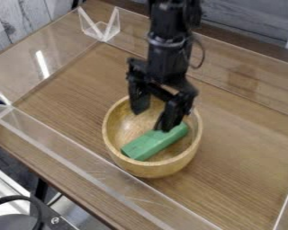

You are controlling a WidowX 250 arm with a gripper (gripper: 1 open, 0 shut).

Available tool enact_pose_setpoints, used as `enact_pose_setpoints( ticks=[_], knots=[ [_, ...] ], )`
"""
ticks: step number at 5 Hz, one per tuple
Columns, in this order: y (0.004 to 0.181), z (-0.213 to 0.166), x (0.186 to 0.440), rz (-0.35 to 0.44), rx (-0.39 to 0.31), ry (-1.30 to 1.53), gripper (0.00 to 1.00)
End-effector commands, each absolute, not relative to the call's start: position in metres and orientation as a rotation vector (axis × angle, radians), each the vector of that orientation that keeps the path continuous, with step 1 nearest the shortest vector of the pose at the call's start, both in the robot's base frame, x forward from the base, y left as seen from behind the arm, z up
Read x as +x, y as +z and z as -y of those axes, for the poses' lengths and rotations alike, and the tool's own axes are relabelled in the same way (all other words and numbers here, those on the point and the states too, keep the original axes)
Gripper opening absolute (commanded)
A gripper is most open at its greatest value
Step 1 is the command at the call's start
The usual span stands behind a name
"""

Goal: Remove the green block from inside the brown bowl and put it on the table

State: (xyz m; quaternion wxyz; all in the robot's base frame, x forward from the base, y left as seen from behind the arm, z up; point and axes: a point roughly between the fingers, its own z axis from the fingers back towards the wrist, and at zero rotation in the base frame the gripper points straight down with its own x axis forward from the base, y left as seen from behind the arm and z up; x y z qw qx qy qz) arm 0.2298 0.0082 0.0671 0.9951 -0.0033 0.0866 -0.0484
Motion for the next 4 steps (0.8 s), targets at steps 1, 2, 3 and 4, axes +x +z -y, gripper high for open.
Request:
enact_pose_setpoints(
  ticks=[1, 2, 3, 4],
  knots=[
    [0.068, -0.010, 0.233, -0.105, -0.002, -0.123, 1.00],
    [0.062, -0.007, 0.234, -0.108, -0.004, -0.137, 1.00],
    [0.056, -0.003, 0.234, -0.112, -0.006, -0.149, 1.00],
    [0.052, 0.000, 0.235, -0.113, -0.010, -0.158, 1.00]
  ],
)
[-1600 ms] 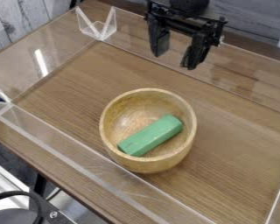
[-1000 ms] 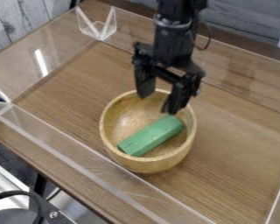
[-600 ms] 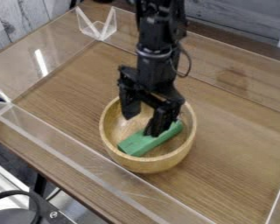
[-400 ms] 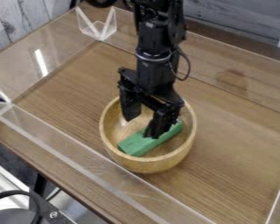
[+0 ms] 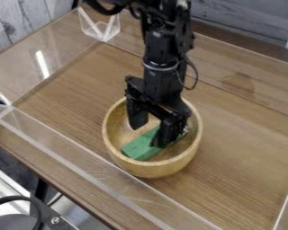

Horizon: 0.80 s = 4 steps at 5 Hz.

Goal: Remove the green block from inside the brown bowl and put it on the table

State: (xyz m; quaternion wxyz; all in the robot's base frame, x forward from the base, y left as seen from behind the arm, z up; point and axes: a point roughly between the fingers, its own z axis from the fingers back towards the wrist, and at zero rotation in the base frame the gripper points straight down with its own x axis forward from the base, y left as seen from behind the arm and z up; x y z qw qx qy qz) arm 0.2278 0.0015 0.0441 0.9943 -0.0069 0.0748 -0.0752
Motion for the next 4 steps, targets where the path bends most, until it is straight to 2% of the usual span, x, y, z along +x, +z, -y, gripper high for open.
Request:
enact_pose_setpoints(
  ticks=[1, 4],
  knots=[
    [0.0475, 0.0029, 0.2352, -0.111, -0.013, -0.167, 1.00],
    [0.0442, 0.0080, 0.2389, -0.087, -0.023, -0.186, 1.00]
  ],
)
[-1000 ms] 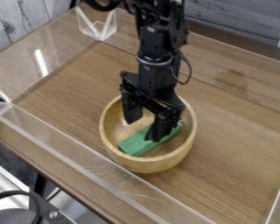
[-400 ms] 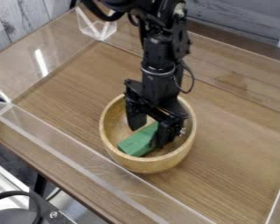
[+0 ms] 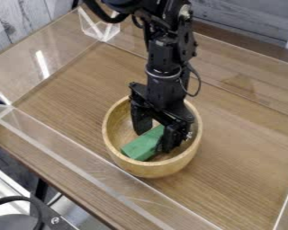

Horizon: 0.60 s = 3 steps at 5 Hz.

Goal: Remove the green block from inside the brown bowl and put it on the table

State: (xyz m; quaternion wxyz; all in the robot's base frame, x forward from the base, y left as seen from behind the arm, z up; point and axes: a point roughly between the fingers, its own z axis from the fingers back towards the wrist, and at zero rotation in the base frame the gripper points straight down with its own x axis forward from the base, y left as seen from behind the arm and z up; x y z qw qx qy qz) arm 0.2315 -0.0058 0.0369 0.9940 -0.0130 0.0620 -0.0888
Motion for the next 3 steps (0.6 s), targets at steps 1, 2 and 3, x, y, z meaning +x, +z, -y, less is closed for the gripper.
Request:
enact_pose_setpoints(
  ticks=[1, 2, 3],
  knots=[
    [0.0435, 0.0086, 0.2410, -0.080, -0.024, -0.189, 1.00],
    [0.0424, 0.0090, 0.2428, -0.075, -0.025, -0.192, 1.00],
    [0.0427, 0.0094, 0.2446, -0.068, -0.027, -0.194, 1.00]
  ],
)
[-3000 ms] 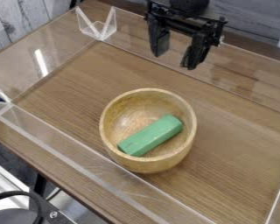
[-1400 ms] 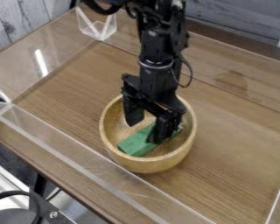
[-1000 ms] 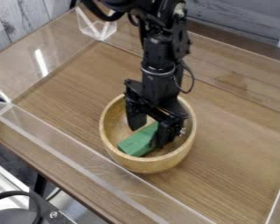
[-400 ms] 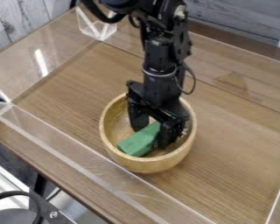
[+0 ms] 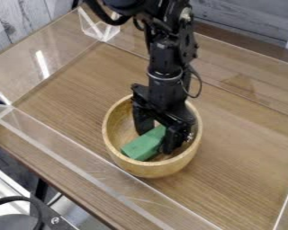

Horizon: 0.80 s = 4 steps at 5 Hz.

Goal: Remove the green block from inside the brown bowl and put it on the table

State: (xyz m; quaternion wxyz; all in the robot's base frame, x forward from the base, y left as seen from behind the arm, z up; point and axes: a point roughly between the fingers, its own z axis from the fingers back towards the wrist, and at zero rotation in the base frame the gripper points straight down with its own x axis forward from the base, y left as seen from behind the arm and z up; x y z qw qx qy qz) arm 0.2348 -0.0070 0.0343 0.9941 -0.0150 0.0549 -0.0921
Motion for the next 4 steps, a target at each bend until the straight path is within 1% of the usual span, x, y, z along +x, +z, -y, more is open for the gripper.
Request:
enact_pose_setpoints(
  ticks=[1, 4],
  knots=[
    [0.0426, 0.0096, 0.2462, -0.061, -0.029, -0.196, 1.00],
    [0.0417, 0.0094, 0.2499, -0.043, -0.038, -0.203, 1.00]
  ],
)
